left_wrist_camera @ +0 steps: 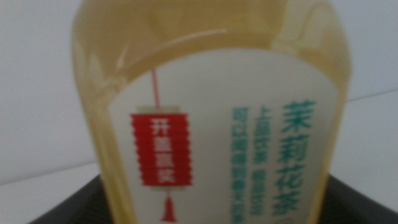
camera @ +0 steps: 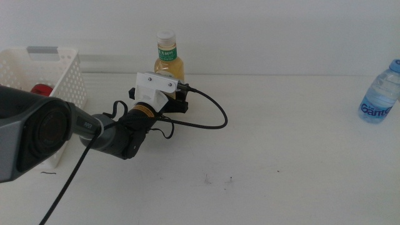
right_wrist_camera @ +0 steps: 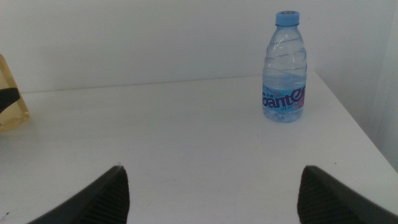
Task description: Use arms to grab the bottles and put them into the dustbin to the left of the table.
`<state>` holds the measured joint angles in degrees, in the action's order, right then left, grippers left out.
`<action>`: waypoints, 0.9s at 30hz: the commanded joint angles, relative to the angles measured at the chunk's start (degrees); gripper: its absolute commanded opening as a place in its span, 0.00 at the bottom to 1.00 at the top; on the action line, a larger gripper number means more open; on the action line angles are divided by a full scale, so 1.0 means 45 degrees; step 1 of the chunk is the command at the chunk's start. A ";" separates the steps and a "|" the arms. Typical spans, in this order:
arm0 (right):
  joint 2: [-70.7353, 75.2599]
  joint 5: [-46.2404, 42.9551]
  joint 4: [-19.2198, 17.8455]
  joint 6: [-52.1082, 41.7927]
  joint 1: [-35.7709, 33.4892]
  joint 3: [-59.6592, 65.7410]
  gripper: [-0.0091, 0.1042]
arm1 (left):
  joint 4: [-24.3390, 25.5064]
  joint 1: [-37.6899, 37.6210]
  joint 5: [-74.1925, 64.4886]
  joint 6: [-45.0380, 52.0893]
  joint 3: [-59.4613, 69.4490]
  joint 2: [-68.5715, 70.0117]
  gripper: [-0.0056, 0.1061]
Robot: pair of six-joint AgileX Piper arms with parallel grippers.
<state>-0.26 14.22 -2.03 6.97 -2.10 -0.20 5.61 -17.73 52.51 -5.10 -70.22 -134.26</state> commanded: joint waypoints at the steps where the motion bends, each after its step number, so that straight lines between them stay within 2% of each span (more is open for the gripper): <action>1: 0.0058 -0.0117 -0.0138 -0.0073 0.0096 0.0044 0.80 | -0.0601 0.0017 -0.0020 0.0355 -0.0085 0.0020 0.80; 3: 0.0058 -0.0117 -0.0138 -0.0073 0.0096 0.0044 0.80 | -0.0735 0.0017 -0.0020 0.0016 -0.0085 0.0020 0.69; 5: 0.0058 -0.0117 -0.0138 -0.0073 0.0096 0.0044 0.80 | -0.0646 0.0017 -0.0020 -0.0726 -0.0085 0.0020 0.52; 7: 0.0058 -0.0117 -0.0138 -0.0073 0.0096 0.0044 0.80 | -0.0348 0.0017 -0.0020 -0.1109 -0.0041 0.0188 0.30; 9: 0.0058 -0.0117 -0.0138 -0.0073 0.0096 0.0044 0.80 | -0.0205 0.0017 -0.0311 -0.0533 0.0290 0.0706 0.09; 10: 0.0058 -0.0117 -0.0138 -0.0073 0.0096 0.0044 0.80 | -0.0204 0.0017 -0.0511 -0.0193 0.0640 0.1176 0.03; 16: 0.0058 -0.0117 -0.0138 -0.0073 0.0096 0.0044 0.80 | 0.0026 -0.0126 -0.2910 -0.1361 0.4161 0.5832 0.03; 20: 0.0058 -0.0117 -0.0138 -0.0073 0.0096 0.0044 0.80 | 0.0129 -0.0386 -0.7600 -0.1684 0.5274 0.9107 0.03; 25: 0.0058 -0.0117 -0.0138 -0.0073 0.0096 0.0044 0.80 | 0.0309 -0.0344 -1.3964 -0.1841 0.4605 1.1930 0.03; 27: 0.0058 -0.0117 -0.0138 -0.0073 0.0096 0.0044 0.80 | -0.0403 0.0059 -1.6683 -0.0746 0.3649 1.2476 0.03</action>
<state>-0.26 14.22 -2.03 6.97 -2.10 -0.20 5.39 -18.70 -16.29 -10.43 -50.51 -81.09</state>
